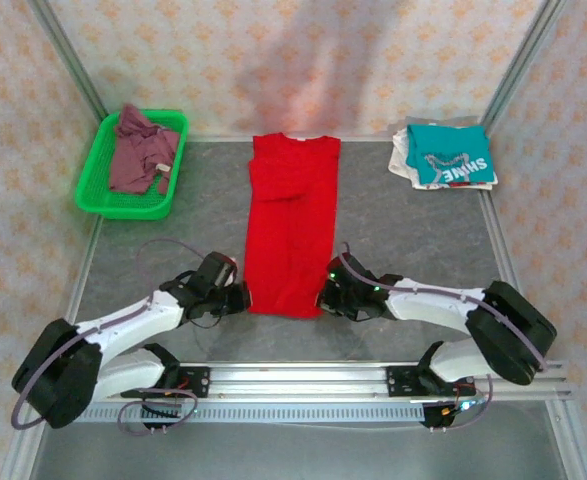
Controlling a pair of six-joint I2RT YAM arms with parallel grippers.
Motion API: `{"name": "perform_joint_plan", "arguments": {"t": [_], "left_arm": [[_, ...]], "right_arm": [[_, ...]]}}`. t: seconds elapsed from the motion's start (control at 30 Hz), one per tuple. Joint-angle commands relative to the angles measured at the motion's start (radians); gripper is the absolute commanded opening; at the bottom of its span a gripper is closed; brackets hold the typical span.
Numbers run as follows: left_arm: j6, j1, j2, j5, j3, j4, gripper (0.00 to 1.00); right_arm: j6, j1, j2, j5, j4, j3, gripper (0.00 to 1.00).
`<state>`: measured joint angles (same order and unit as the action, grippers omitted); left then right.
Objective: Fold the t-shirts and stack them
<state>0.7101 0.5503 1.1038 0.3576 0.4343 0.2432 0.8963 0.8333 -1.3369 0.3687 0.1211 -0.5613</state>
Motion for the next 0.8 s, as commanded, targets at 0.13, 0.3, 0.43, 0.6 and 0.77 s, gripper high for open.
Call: {"name": "perform_joint_plan", "arguments": {"t": [0.13, 0.3, 0.43, 0.6, 0.77], "left_arm": [[0.022, 0.025, -0.081, 0.001, -0.041, 0.07, 0.0], [0.089, 0.137, -0.144, -0.039, -0.06, 0.107, 0.0], [0.156, 0.217, -0.234, -0.09, -0.075, 0.15, 0.0], [0.163, 0.218, -0.327, -0.165, -0.01, 0.224, 0.0], [0.097, 0.145, -0.288, -0.199, 0.133, 0.315, 0.0]], "right_arm": [[-0.017, 0.007, 0.057, 0.011, 0.013, 0.039, 0.0], [0.021, 0.033, 0.162, 0.017, 0.024, 0.124, 0.0], [0.041, 0.069, 0.246, -0.004, 0.076, 0.144, 0.0], [0.048, 0.058, 0.316, -0.119, 0.147, 0.091, 0.0], [-0.038, -0.034, 0.278, -0.133, 0.223, -0.044, 0.0]]}}
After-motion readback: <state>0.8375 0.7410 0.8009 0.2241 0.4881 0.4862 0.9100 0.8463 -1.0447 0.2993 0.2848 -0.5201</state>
